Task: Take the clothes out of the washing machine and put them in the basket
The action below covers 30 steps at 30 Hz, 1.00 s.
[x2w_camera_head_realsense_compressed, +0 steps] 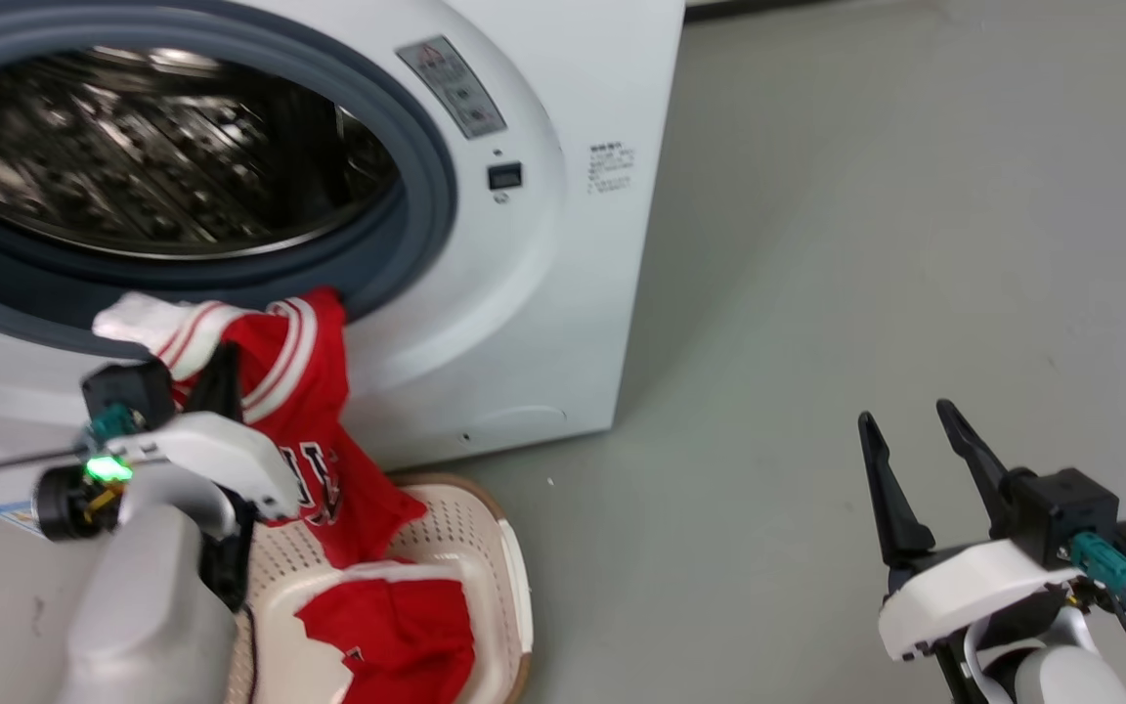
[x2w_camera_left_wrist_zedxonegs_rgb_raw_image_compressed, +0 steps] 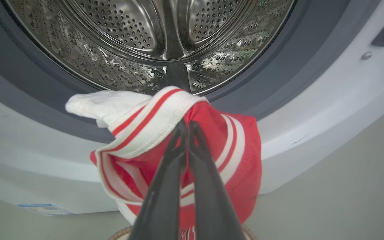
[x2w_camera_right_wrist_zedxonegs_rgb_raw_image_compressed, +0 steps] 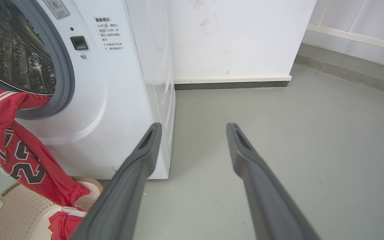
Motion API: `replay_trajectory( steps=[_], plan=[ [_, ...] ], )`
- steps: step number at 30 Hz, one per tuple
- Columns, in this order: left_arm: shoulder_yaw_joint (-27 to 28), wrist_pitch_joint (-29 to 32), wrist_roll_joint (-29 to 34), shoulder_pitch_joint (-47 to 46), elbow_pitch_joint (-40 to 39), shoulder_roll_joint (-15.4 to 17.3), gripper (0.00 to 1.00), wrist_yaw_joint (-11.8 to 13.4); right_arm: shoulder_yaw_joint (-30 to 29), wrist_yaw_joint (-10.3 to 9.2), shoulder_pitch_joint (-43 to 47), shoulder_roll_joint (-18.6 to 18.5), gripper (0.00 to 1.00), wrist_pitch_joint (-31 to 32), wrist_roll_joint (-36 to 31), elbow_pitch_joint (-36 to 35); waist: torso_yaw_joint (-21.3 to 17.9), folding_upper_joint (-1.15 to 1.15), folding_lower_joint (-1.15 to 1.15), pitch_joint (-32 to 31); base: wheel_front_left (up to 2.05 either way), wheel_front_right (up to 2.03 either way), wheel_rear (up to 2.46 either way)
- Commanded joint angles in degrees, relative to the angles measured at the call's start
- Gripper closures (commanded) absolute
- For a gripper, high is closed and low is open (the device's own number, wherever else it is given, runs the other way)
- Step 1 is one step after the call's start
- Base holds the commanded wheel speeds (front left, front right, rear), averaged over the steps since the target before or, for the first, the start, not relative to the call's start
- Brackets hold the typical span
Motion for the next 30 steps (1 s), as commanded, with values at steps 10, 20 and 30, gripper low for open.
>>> replay_trajectory(
  steps=[10, 20, 30],
  plan=[
    [-1.3, -0.3, 1.9, 13.2, -12.8, -4.6, 1.00, 0.9, -0.8, -0.04, 5.3, 0.1, 0.00, 2.8, -1.2, -2.9, 4.4, 0.00, 0.00, -7.3, 0.00, 0.00, 0.00],
    [-1.7, 1.6, -1.2, 23.8, -16.4, -7.5, 1.00, 2.2, 0.1, -0.04, 3.7, 0.1, 0.00, 3.4, -0.8, -5.7, 4.2, 0.00, 0.00, -2.3, 0.00, 0.00, 0.00],
    [-0.9, 1.4, -3.0, 18.7, -6.8, -6.6, 1.00, 2.1, 1.5, -0.05, -1.8, 0.1, 0.00, 2.4, -0.5, -7.0, 1.7, 0.00, 0.00, 11.4, 0.00, 0.00, 0.00]
  ],
)
